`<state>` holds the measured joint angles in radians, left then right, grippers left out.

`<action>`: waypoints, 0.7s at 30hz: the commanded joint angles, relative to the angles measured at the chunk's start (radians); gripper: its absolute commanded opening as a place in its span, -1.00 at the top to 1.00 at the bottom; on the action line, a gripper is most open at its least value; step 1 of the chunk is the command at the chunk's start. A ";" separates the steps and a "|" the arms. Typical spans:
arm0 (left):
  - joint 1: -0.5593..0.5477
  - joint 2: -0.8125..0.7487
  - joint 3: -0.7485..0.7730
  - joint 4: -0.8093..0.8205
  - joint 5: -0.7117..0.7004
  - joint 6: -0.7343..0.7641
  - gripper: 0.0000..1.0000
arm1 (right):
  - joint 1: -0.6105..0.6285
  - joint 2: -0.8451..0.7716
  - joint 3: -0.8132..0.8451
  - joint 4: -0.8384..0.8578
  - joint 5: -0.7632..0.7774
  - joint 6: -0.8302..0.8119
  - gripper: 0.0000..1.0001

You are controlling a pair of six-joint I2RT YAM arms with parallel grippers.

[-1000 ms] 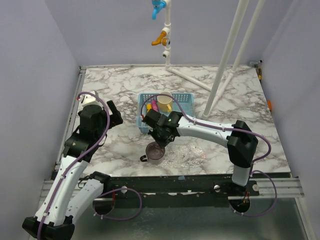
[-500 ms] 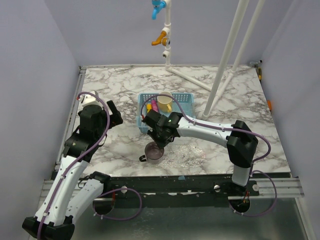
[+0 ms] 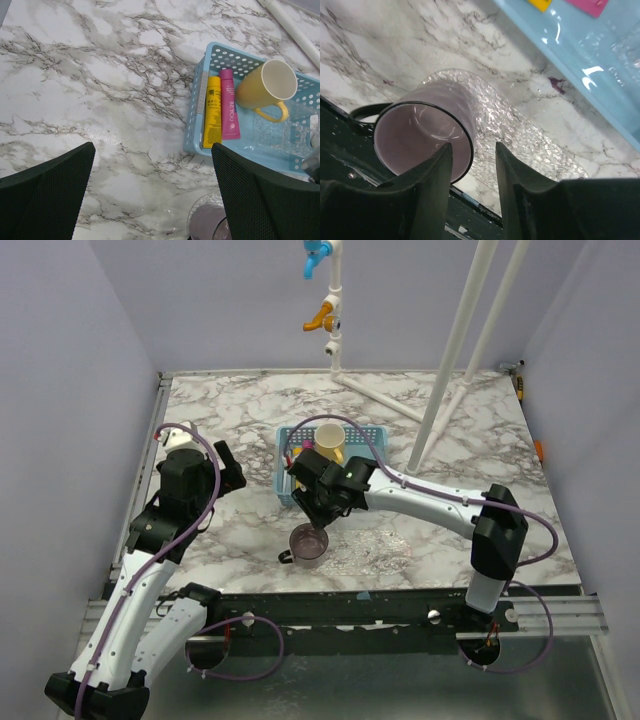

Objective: Prepare toiletry sets of a toothbrush and toothpaste on the tray

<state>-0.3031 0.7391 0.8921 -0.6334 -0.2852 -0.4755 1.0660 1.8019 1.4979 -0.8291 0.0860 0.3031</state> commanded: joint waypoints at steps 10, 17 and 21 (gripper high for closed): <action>0.007 -0.001 0.022 -0.012 0.007 -0.011 -0.98 | -0.058 0.012 0.258 -0.098 0.217 0.021 0.01; 0.006 -0.001 0.022 -0.012 0.009 -0.011 -0.98 | -0.157 0.095 0.370 -0.094 0.247 0.045 0.01; 0.007 0.002 0.022 -0.012 0.011 -0.010 -0.98 | -0.195 0.145 0.422 -0.070 0.237 0.036 0.01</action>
<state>-0.3012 0.7391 0.8921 -0.6331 -0.2840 -0.4789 0.9016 1.8866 1.8652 -0.8928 0.2924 0.3305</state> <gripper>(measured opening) 0.989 0.494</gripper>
